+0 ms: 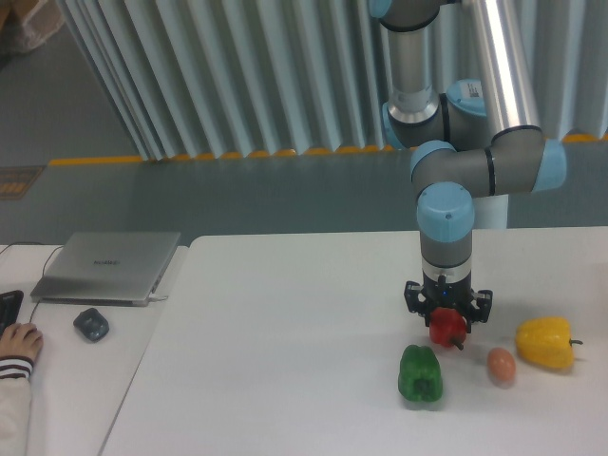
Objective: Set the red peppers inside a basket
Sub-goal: 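Close the gripper around the red pepper, then lift the red pepper and carry it past the yellow pepper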
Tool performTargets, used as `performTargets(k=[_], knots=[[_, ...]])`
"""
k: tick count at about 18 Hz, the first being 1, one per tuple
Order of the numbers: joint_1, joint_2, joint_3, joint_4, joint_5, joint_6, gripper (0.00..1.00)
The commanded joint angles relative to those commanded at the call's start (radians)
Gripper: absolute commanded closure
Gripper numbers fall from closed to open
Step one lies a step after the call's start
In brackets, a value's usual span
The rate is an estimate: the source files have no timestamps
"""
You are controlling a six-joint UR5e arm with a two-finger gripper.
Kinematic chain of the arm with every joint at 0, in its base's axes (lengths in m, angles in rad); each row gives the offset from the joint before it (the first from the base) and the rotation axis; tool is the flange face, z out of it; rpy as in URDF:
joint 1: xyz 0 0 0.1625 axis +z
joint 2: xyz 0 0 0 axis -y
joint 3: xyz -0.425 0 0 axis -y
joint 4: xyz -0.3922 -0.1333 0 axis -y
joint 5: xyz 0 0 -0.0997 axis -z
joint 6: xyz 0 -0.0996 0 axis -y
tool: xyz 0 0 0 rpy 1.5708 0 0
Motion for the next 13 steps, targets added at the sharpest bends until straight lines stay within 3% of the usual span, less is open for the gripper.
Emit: performTargets(k=[2, 4, 9, 13], knots=[[-0.003, 0.003, 0.069, -0.098, 0.006, 0.076, 0.63], [0.0, 0.018, 0.109, -0.152, 0.005, 0.164, 0.63], [0.05, 0.038, 0.146, -0.143, 0.0, 0.417, 0.63], [0.149, 0.061, 0.154, -0.14, -0.002, 0.748, 0.63]])
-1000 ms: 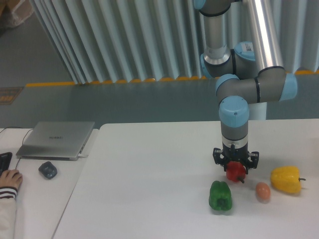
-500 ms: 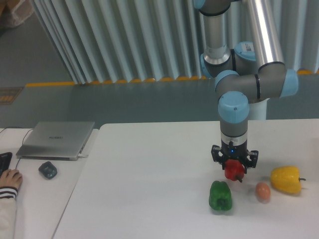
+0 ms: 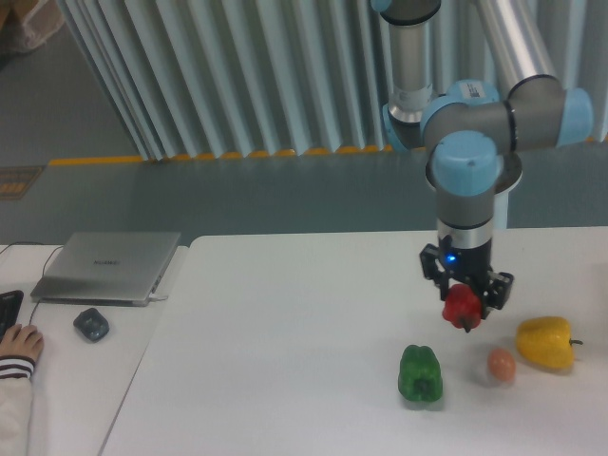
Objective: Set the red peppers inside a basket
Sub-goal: 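Lift the red pepper and carry it past the yellow pepper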
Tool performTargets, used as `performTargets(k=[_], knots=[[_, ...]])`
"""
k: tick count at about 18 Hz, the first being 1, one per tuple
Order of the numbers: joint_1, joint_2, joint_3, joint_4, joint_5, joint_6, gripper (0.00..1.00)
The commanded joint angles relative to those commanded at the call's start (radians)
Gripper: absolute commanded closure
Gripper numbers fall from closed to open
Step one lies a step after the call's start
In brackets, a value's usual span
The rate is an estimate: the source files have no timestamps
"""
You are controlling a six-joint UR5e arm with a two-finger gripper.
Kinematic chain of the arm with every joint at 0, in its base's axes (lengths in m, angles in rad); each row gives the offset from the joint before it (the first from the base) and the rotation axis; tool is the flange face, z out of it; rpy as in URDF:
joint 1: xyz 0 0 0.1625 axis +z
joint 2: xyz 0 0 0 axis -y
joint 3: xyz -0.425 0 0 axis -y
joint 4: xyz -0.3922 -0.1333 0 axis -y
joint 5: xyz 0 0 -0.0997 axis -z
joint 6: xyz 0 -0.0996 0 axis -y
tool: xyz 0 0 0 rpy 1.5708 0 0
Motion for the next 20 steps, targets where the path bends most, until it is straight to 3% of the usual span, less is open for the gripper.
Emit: performTargets(k=[8, 20], knots=[[0.112, 0.011, -0.003, 0.0, 0.003, 0.46, 0.63], [0.379, 0.011, -0.006, 0.003, 0.014, 1.172, 0.63]])
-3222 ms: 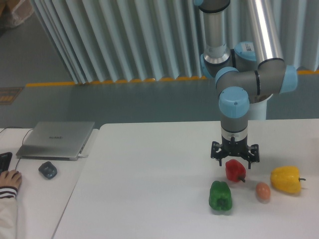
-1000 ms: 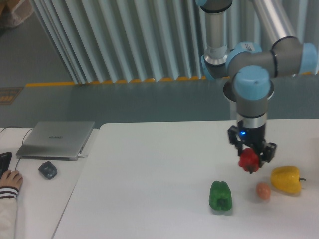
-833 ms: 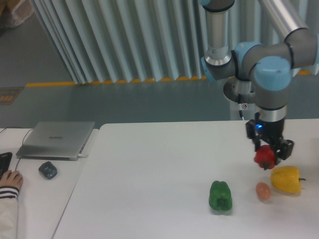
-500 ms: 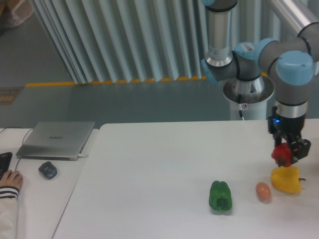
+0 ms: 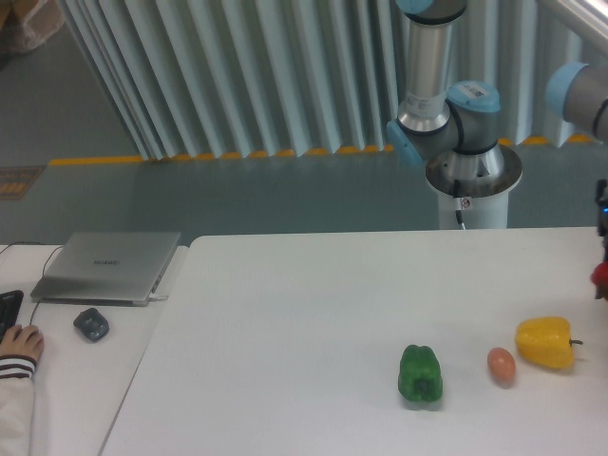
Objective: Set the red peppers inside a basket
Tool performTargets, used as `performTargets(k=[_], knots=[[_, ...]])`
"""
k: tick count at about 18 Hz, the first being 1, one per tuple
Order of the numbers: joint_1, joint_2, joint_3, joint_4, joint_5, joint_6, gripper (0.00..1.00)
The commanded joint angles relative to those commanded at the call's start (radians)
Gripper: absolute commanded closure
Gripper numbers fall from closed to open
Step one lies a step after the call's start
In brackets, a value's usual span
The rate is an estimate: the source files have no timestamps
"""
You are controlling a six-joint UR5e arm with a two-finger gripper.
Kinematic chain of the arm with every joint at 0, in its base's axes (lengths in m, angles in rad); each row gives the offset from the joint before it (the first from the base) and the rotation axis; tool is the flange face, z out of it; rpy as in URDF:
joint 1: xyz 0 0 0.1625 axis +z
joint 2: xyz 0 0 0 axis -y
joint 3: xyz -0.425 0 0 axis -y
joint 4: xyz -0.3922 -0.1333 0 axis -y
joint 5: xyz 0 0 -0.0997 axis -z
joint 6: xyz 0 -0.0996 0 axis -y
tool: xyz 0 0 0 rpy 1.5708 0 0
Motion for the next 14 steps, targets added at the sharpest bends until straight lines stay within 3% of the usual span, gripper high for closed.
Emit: performTargets(k=[5, 11, 12, 13, 14], knots=[[0.065, -0.015, 0.0, 0.023, 0.02, 0.184, 0.63], [0.128, -0.035, -0.011, 0.029, 0.015, 0.312, 0.63], [0.132, -0.038, -0.011, 0.031, 0.014, 0.327, 0.6], [0.132, -0.04, -0.011, 0.029, 0.012, 0.331, 0.49], [0.134, -0.04, -0.012, 0.028, 0.011, 0.326, 0.25]])
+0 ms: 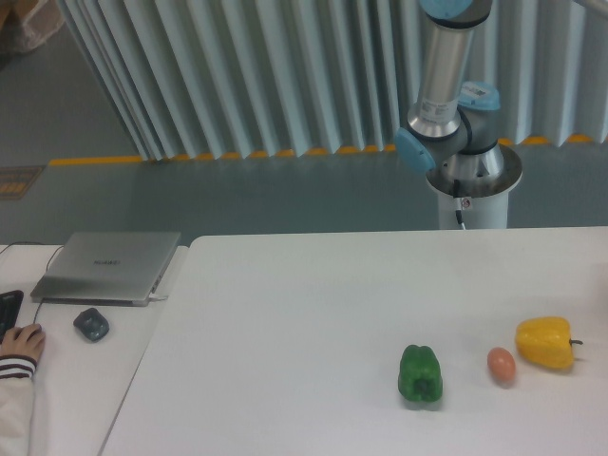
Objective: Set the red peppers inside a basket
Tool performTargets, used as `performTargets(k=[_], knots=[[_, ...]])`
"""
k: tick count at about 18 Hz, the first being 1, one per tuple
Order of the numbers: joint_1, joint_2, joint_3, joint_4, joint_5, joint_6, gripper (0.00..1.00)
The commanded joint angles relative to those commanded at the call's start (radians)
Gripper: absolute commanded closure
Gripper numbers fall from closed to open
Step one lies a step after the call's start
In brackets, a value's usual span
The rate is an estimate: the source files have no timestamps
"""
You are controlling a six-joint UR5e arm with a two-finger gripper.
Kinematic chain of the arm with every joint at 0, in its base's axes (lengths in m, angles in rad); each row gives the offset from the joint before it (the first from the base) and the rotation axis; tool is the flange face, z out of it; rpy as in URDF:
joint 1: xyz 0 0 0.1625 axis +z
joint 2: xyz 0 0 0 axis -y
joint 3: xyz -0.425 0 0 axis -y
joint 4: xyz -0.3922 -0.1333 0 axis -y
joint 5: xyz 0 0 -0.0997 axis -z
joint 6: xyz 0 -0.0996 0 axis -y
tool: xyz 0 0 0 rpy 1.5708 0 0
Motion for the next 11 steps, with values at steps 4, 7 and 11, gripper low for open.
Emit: performTargets(k=[4, 7, 11], knots=[[0.005, 0.0, 0.0, -0.002, -0.003, -0.006, 0.0], [0.006, 0.0, 0.008, 0.006, -0.015, -0.015, 0.0], [0.005, 0.005, 0.008, 0.012, -0.057, -0.035, 0.0]])
